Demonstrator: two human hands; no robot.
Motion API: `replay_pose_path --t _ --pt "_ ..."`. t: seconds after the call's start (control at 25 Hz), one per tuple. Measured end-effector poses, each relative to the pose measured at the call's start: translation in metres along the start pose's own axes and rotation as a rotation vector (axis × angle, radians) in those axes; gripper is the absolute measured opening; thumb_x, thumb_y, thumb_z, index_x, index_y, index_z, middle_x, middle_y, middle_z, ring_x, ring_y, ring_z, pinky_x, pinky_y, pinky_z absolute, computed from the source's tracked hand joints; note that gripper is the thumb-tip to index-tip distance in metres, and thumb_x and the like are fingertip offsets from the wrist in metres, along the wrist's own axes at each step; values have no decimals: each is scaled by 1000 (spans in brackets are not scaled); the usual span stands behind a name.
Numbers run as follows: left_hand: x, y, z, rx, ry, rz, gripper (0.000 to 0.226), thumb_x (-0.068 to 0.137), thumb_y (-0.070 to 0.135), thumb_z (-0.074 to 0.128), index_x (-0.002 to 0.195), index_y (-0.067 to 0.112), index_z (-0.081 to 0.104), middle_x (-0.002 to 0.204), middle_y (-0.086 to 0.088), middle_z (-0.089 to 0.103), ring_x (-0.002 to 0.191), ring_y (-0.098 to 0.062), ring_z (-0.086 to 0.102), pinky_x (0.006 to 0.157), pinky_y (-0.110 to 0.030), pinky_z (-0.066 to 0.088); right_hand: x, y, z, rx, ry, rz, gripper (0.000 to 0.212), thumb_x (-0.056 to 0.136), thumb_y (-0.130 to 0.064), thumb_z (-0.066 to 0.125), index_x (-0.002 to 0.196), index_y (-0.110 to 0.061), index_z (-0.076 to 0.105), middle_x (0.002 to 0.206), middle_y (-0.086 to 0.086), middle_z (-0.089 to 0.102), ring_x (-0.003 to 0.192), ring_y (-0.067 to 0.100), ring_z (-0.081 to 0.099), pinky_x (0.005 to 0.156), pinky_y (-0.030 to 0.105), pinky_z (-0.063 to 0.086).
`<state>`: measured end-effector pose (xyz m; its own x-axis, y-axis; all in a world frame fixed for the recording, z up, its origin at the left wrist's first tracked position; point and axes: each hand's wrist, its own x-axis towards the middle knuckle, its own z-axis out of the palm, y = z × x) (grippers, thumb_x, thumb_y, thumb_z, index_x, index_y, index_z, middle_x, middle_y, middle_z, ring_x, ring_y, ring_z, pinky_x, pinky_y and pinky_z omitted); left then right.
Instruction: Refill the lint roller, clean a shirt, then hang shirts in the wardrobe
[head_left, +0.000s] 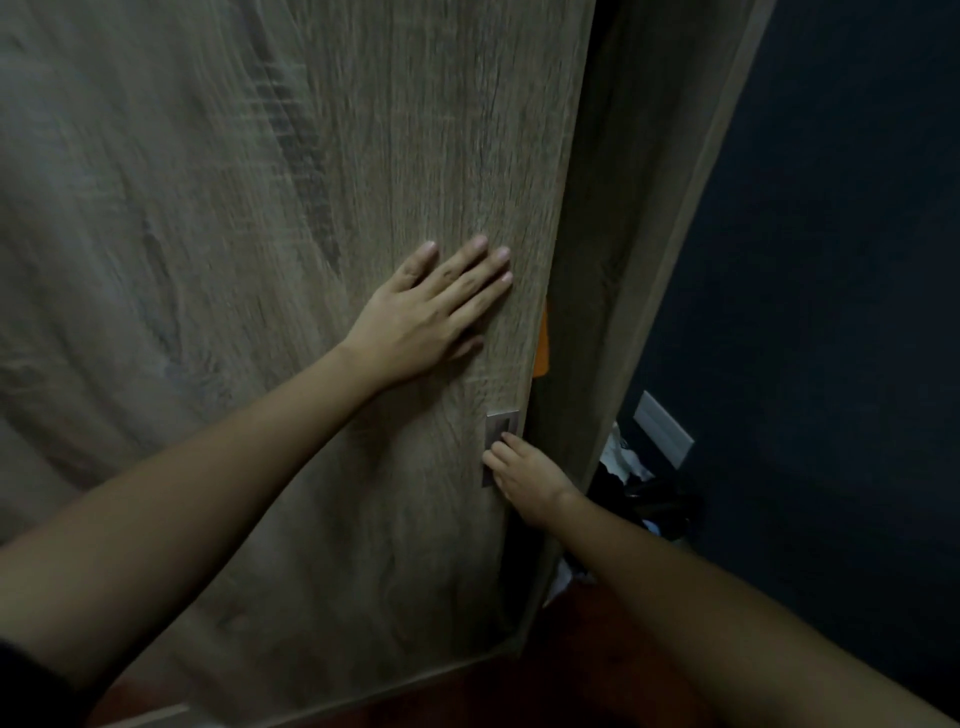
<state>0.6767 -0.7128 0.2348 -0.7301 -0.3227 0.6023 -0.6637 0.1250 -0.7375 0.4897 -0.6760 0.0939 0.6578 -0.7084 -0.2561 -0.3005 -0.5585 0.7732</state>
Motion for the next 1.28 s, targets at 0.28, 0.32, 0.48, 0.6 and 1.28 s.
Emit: replay_pose_path --t 0.28,0.32,0.48,0.6,1.28 --pt "53 41 8 -20 -19 -13 58 96 42 35 146 15 26 152 -5 33 140 -21 30 112 -41 -2 -24 27 46 8 -76 27 50 93 -31 42 139 -10 39 144 8 31 130 26 30 117 41 14" --pt "56 44 9 -7 -21 -26 58 96 42 37 146 15 26 152 -4 33 140 -20 31 112 -41 -2 -25 28 50 5 -86 37 50 94 -31 41 139 -11 39 143 8 32 129 26 30 117 41 14" --pt "74 57 12 -1 10 -19 58 94 34 47 145 14 29 150 -2 37 138 -18 35 112 -42 2 -35 37 63 51 -101 66 48 96 -29 37 140 -8 37 145 9 30 130 27 29 117 40 13" --pt "82 60 8 -12 14 -1 51 94 25 44 142 15 34 147 -1 41 136 -18 39 110 -41 15 -41 42 65 67 -81 50 49 95 -29 38 139 -7 37 145 11 30 131 28 29 117 41 12" --pt "46 103 -72 -675 -457 -263 68 92 17 47 148 4 10 157 -16 11 146 -27 12 116 -36 8 -91 39 63 713 -88 156 64 89 -26 47 145 -8 23 152 14 24 143 29 16 116 39 11"
